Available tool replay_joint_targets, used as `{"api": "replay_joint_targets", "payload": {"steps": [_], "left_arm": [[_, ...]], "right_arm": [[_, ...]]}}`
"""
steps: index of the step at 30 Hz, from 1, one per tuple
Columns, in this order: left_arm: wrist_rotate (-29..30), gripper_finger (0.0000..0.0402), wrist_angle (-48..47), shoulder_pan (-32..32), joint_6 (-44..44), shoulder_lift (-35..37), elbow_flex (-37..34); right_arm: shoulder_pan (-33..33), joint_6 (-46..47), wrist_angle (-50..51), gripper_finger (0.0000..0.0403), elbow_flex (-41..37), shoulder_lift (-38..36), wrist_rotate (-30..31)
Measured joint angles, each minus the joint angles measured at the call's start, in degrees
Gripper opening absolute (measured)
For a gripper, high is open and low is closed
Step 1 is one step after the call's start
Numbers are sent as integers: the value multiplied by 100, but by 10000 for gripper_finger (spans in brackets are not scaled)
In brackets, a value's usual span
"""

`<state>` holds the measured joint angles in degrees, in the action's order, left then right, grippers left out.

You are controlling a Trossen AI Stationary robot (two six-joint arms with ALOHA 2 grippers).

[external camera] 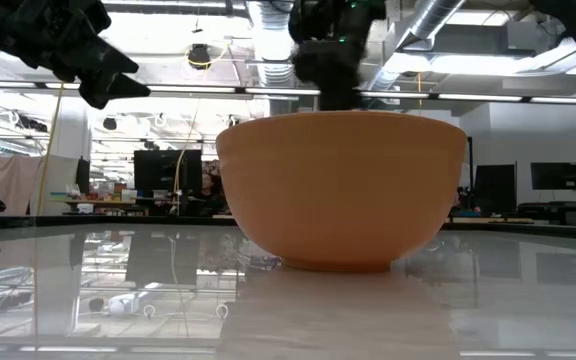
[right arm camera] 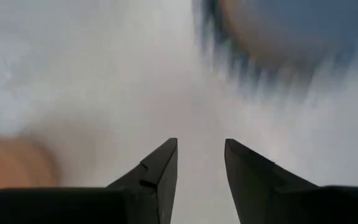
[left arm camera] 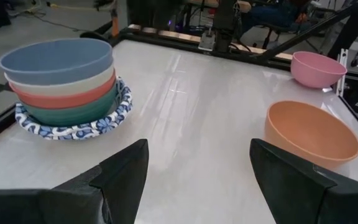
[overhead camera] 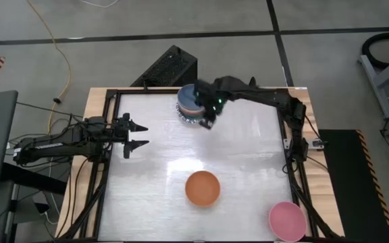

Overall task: Nest bowls inside each other
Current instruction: Stack the pink bowl on top of the blue bowl

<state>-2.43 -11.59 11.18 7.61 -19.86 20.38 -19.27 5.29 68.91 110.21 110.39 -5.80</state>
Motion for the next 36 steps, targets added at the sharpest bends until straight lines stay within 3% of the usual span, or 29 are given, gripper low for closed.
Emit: {"api": "replay_joint_targets", "payload": {"steps": [3,6,12,16,27,33,36], "left_arm": [[-18,270,-77,0,16,0,0],[-24,270,-126,0,68,0,0],[-34,270,-238,0,127,0,0],[-36,270,-217,0,127,0,0],[-31,270,-195,0,199,0,0],[12,270,-184,0,206,0,0],[14,270,-175,0,185,0,0]], "right_arm": [[407,1255,1425,149,-118,15,101],[1070,1559,2054,148,-483,4,292],[2600,2628,1927,147,-1073,-529,262],[3635,4422,2073,147,-1235,-837,731],[6013,9448,2129,147,-1610,-1478,743],[6811,11791,1914,147,-1820,-1395,150],[7103,12463,1876,147,-1866,-1216,-260]]}}
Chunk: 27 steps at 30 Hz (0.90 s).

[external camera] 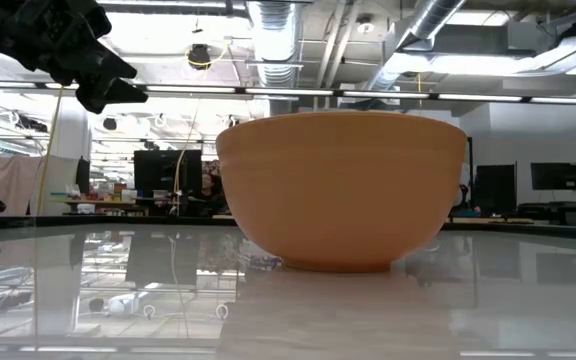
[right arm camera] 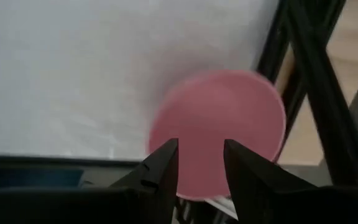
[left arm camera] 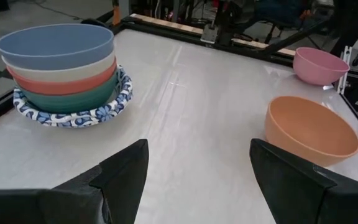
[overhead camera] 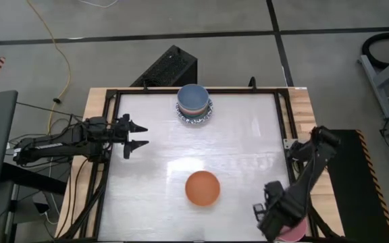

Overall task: Nest bowls inside each other
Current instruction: Stack the pink bowl on top of the blue bowl

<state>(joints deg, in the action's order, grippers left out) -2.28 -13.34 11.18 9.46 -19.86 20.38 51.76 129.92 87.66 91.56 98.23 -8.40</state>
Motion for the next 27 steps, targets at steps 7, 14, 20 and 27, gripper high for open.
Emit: {"api": "replay_joint_targets", "payload": {"steps": [7,14,20,27], "left_arm": [[4,270,749,0,-36,-1,-2],[-227,270,1687,0,-364,0,-2],[-330,270,1711,0,-972,-1,-2],[-334,270,1728,0,-1336,-1,-2]], "right_arm": [[86,56,-583,147,1,535,-70],[-151,44,-1581,147,6,712,-73],[-311,58,-1579,147,6,639,-108],[-512,79,-1407,147,8,581,-785]]}}
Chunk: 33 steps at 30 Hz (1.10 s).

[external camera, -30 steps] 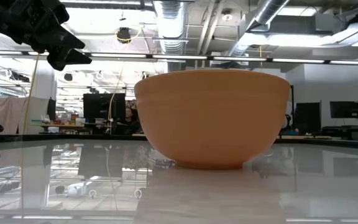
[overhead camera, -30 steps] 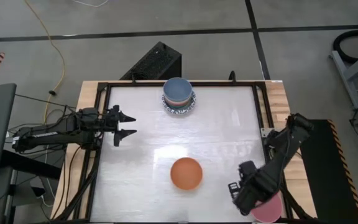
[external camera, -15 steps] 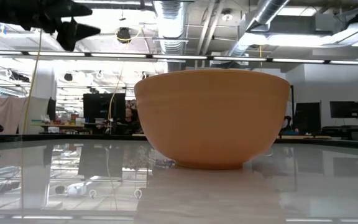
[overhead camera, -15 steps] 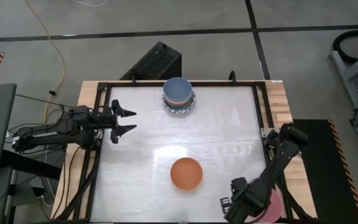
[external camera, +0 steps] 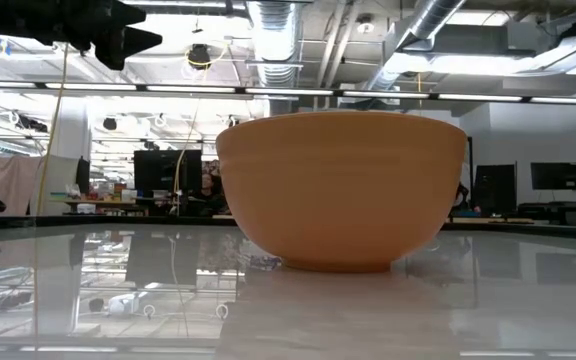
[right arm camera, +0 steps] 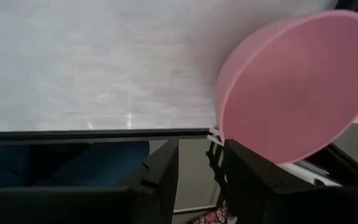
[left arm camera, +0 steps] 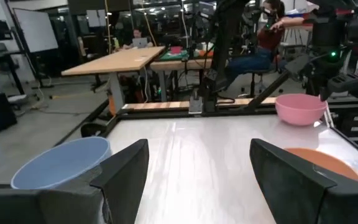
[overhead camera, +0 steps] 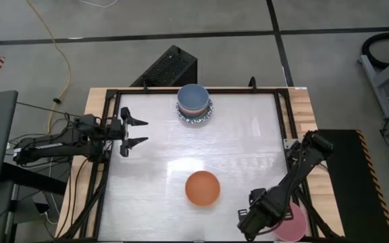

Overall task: Nest bowls inside each other
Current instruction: Stack the pink bowl on top of the blue bowl

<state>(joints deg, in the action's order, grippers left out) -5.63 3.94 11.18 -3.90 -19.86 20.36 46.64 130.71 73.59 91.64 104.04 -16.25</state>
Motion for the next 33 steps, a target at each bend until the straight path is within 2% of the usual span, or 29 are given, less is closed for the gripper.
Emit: {"api": "replay_joint_targets", "payload": {"steps": [15,21,33], "left_arm": [[-4,270,-353,1,3,-292,0],[-7,270,-472,0,101,-492,0],[-4,270,-768,2,306,-527,0]], "right_arm": [[60,173,989,147,0,-12,-5],[110,210,882,147,-81,19,-1],[185,234,16,147,-1022,27,-126]]}}
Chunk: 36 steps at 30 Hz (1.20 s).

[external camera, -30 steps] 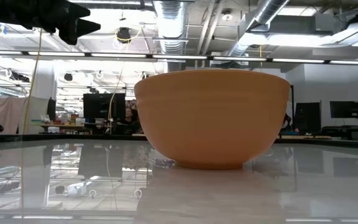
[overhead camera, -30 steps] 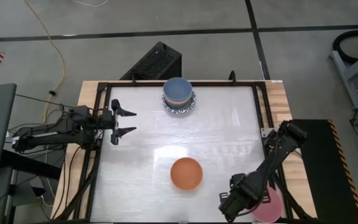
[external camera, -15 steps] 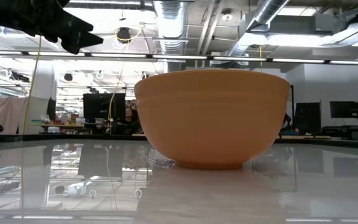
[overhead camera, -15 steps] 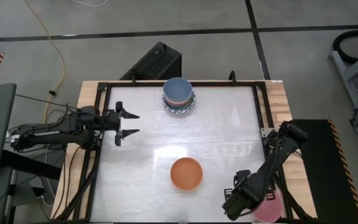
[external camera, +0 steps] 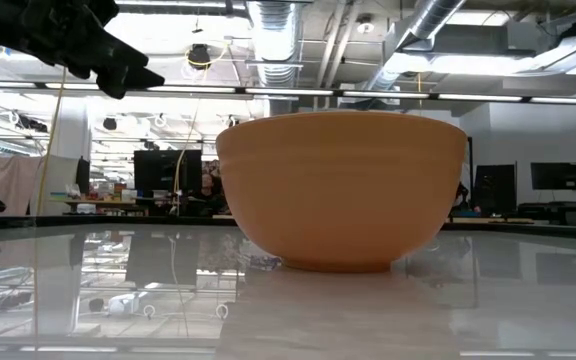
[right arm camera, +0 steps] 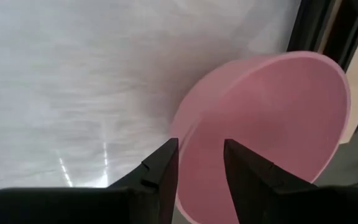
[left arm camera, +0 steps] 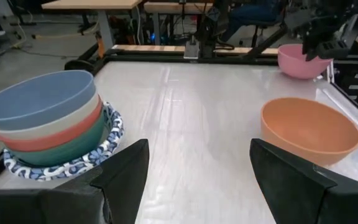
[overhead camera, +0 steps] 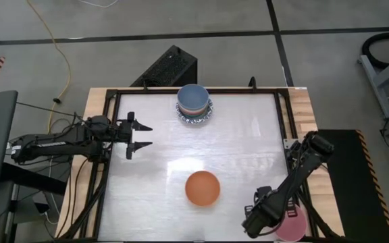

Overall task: Nest bowls inside each other
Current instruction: Stack the pink bowl on top of the blue bowl

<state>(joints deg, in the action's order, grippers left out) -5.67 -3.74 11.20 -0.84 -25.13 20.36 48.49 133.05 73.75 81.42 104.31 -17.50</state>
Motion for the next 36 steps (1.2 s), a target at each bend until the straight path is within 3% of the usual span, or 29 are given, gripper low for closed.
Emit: {"api": "replay_joint_targets", "payload": {"steps": [14,17,22,25,30,36], "left_arm": [[2,270,10,-2,-11,-2,0],[2,270,13,-1,-15,-2,0],[13,270,23,-1,-18,-2,0],[21,270,25,0,-13,-2,0],[31,270,35,-2,52,-2,0],[31,270,195,0,487,-2,0]], "right_arm": [[46,-61,-1137,141,-804,4,-17],[-3,-134,-1090,112,-799,2,-20],[-141,-293,-943,19,-792,3,15],[-266,-432,-775,15,-793,2,89],[-636,-1296,-775,8,-757,2,968],[-1486,-3117,-182,8,-435,2,2304]]}}
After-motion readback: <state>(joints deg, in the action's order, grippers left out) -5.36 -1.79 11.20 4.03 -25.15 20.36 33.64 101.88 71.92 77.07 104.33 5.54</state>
